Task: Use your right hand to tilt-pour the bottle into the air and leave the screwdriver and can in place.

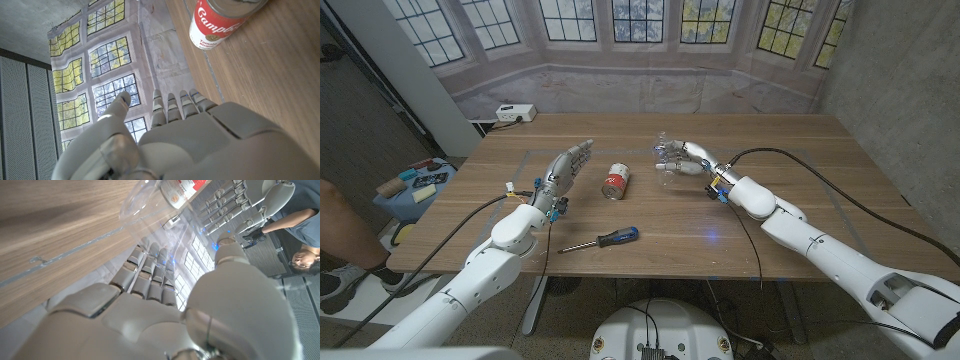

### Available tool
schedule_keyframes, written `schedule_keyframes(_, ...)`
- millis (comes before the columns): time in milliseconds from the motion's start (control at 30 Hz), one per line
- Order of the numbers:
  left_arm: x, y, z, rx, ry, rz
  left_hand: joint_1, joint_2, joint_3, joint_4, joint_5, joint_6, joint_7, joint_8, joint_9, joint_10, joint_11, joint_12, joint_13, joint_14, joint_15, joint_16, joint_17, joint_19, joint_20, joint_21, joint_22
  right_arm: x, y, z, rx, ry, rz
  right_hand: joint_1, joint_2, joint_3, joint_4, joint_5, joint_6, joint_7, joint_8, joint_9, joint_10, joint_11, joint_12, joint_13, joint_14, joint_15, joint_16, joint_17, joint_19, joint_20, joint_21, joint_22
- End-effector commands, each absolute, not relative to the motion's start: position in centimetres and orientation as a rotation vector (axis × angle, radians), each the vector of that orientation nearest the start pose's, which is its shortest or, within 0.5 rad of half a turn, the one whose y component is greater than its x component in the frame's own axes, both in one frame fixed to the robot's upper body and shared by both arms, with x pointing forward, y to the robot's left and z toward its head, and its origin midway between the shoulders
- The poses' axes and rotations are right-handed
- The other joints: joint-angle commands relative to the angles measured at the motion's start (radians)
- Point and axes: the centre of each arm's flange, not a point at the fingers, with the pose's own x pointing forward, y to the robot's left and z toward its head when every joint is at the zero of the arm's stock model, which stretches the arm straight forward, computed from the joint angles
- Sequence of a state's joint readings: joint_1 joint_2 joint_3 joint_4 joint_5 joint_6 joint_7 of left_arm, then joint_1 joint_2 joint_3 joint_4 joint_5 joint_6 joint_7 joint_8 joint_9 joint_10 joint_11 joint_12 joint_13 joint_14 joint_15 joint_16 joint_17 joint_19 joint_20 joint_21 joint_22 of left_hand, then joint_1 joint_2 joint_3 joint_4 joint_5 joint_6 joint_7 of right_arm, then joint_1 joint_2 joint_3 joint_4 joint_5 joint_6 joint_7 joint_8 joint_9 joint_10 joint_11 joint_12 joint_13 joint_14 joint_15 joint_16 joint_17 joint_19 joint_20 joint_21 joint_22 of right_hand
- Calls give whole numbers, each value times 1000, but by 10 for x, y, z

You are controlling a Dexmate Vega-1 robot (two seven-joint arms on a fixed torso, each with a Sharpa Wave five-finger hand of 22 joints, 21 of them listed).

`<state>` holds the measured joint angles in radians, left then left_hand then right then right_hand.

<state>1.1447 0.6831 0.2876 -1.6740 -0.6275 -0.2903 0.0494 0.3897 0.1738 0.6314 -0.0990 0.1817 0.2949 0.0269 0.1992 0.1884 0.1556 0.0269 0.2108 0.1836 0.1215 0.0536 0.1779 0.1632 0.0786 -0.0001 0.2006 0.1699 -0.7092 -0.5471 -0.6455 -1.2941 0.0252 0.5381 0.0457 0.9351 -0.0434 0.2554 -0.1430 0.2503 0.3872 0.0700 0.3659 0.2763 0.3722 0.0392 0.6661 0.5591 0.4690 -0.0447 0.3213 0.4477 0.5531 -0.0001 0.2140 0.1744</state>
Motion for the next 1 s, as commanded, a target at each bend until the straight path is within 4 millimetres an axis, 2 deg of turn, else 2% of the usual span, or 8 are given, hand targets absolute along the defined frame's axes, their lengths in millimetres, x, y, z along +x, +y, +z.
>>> schedule_keyframes(33,566,293,-60,50,-621,-237,4,-2,0,3,8,6,-1,-5,4,8,-3,-2,6,5,2,-1,3,8,2,-3,6,616,-176,-14,-701,-868,453,-10,2,8,2,0,9,2,6,4,6,-2,7,3,11,-32,0,4,2,4,0,4)
schedule_keyframes(600,567,293,-58,42,-623,-232,5,-2,0,2,8,7,-1,-6,4,7,-3,-3,6,6,2,-1,3,8,2,-3,6,614,-206,-6,-718,-859,371,-7,4,17,-1,-3,11,-2,7,5,6,-7,10,7,16,-33,-4,12,3,3,-2,4)
schedule_keyframes(1000,570,288,-56,44,-621,-236,5,-2,0,2,8,6,-2,-7,4,8,-3,-3,6,6,3,-1,3,8,3,-3,6,613,-212,1,-818,-876,348,-4,4,22,-4,-5,11,-2,7,6,7,-4,12,10,18,-32,-9,16,4,3,-4,4)
